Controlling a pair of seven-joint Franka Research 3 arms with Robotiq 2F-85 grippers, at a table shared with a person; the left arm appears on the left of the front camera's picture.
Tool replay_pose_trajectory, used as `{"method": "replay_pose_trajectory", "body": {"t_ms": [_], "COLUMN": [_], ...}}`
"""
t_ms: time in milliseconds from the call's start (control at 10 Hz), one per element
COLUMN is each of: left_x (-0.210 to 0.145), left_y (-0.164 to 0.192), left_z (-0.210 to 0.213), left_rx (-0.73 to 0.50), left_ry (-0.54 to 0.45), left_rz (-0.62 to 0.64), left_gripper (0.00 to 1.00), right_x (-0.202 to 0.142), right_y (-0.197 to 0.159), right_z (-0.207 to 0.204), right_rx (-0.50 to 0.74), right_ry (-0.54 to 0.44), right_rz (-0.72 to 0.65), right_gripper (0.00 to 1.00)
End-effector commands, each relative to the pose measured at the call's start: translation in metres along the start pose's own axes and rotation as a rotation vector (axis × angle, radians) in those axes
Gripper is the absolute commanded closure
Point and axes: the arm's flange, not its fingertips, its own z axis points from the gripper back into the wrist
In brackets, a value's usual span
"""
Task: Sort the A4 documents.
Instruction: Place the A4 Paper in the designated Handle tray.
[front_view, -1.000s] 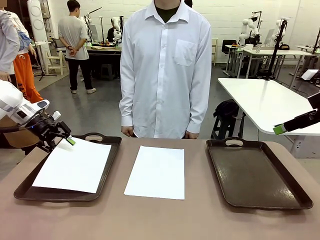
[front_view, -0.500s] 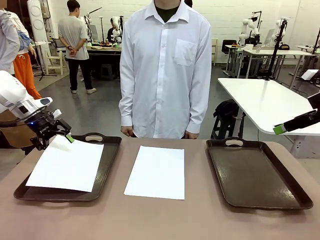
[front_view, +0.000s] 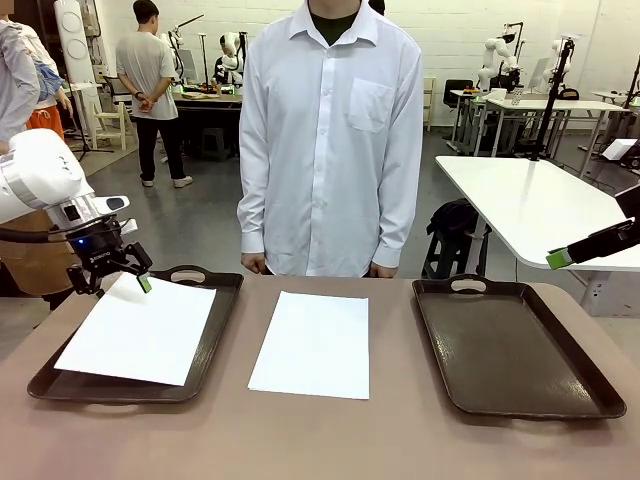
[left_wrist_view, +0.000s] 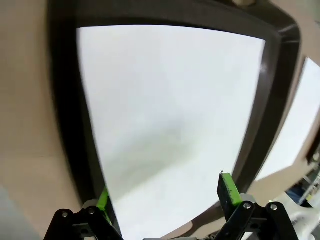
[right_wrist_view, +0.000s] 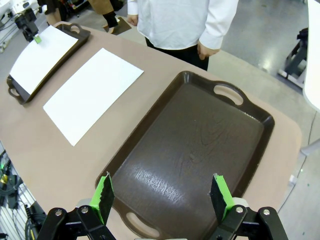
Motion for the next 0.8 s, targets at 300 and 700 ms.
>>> {"method": "replay_pose_trajectory", "body": {"t_ms": [300, 700], "left_x": [-0.010, -0.027], "left_y": [-0.038, -0.046], "left_z": [0.010, 0.032], "left_rx": [0.137, 0.190], "left_ry": [-0.083, -0.156], "left_rz": [-0.036, -0.006], "left_gripper": [0.00, 0.00], "right_x": [-0.001, -0.001], "right_y": [-0.002, -0.002], "right_z": [-0.003, -0.003], "right_rx": [0.016, 0.016], "right_ry": [-0.007, -0.007], "right_rz": [0.002, 0.002], "right_gripper": [0.00, 0.00]}}
